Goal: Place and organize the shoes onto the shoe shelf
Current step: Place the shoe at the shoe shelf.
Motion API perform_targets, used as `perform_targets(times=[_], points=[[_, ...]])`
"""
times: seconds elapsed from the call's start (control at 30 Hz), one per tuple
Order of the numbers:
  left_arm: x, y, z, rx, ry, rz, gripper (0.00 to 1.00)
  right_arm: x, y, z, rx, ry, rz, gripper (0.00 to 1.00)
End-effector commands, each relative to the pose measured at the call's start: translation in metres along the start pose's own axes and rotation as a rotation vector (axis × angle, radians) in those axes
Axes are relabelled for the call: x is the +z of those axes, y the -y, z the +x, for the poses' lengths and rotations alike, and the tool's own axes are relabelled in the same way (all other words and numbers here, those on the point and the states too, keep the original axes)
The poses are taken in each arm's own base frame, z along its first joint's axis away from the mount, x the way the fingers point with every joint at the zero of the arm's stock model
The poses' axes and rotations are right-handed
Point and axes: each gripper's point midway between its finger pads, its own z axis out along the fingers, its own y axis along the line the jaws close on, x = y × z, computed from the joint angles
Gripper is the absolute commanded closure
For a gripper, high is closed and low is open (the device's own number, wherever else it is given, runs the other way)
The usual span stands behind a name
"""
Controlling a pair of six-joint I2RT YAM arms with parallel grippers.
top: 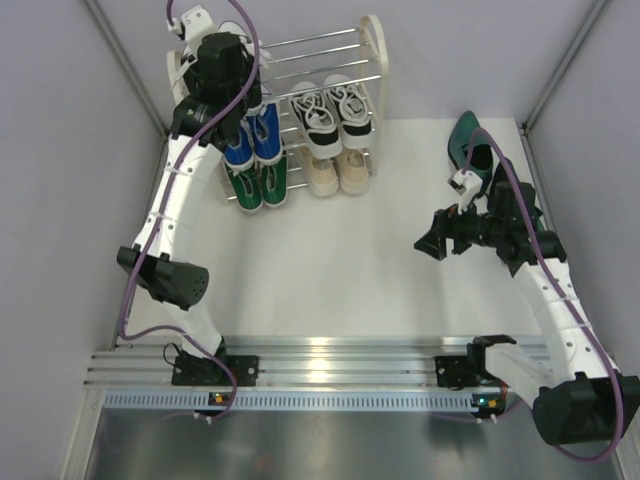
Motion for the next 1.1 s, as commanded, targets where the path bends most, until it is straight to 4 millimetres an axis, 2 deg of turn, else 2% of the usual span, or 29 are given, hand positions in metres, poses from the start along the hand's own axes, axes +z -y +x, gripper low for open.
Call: perform_targets(times=[0.0, 0.1, 0.13, 0.2, 0.23, 0.37, 0.7, 1.07], points=[[0.000, -0.007, -0.008, 0.024, -0.004, -0.002, 0.53, -0.010, -0.002, -0.020, -0.047, 0.054, 0.015, 0.24], [0.004, -0.011, -0.003, 0.034, -0.019, -0.008, 0.60, -0.010, -0.002, -0.020, -0.049, 0.056, 0.017, 0.24], [0.004, -0.011, -0.003, 0.032, -0.022, -0.008, 0.67, -0.010, -0.001, -0.021, -0.048, 0.056, 0.020, 0.24], [0.004, -0.010, -0.005, 0.017, -0.023, 0.004, 0.74, -0.010, -0.002, -0.020, -0.049, 0.054, 0.018, 0.24], [0.004, -0.010, -0.006, 0.010, -0.023, 0.009, 0.83, -0.010, -0.002, -0.020, -0.047, 0.053, 0.018, 0.24], [0.004, -0.007, -0.008, -0.021, -0.033, 0.034, 0.91, -0.010, -0.001, -0.020, -0.050, 0.055, 0.020, 0.24], [0.007, 0.000, -0.021, -0.144, -0.036, 0.086, 0.98, -0.010, -0.001, -0.021, -0.052, 0.058, 0.020, 0.24], [0.017, 0.001, -0.009, -0.142, -0.096, 0.138, 1.00, -0.011, -0.002, -0.020, -0.053, 0.056, 0.022, 0.24]])
